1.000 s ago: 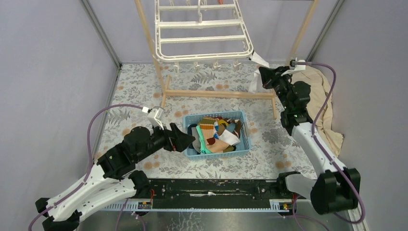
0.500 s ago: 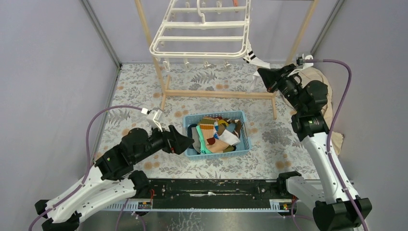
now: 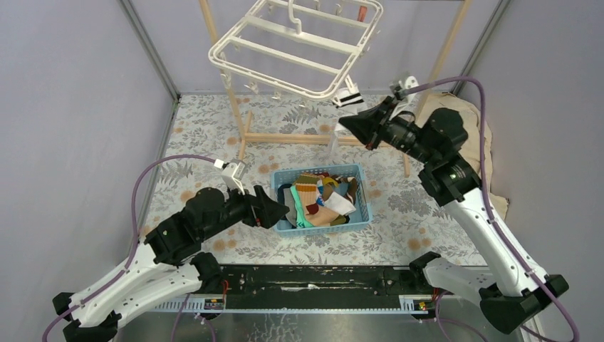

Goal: Remove the socks clipped to the hanger
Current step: Remove the sock from the hanger.

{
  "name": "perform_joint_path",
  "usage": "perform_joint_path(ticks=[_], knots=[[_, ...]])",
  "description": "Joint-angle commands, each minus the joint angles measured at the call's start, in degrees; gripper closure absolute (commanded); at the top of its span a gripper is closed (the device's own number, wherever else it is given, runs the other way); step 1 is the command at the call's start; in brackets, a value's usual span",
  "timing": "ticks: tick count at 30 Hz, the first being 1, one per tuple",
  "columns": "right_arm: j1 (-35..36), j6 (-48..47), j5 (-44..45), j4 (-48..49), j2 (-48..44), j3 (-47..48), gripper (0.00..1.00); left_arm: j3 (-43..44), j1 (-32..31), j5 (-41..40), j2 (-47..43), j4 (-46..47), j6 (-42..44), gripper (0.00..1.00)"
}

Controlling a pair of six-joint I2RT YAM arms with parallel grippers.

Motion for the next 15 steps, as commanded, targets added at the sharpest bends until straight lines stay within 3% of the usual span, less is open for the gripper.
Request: perform_joint_path(ticks=[1,8,15], knots=[[6.5,-4.8,1.2,-1.2,2.9,2.0,1.00,-0.9,0.1,-0.9,-0.5,0.4,0.3,0.01],[18.7,-10.1,8.0,-1.1,12.0,6.5,1.00,-0.9,0.1,-2.3,-2.6,-2.2,-0.8,0.01],[26.1,-12.9,11.5,-0.7,20.3,14.0,1.00,-1.8,0.1,-3.2,-5.2,-4.1,-1.8,0.01]])
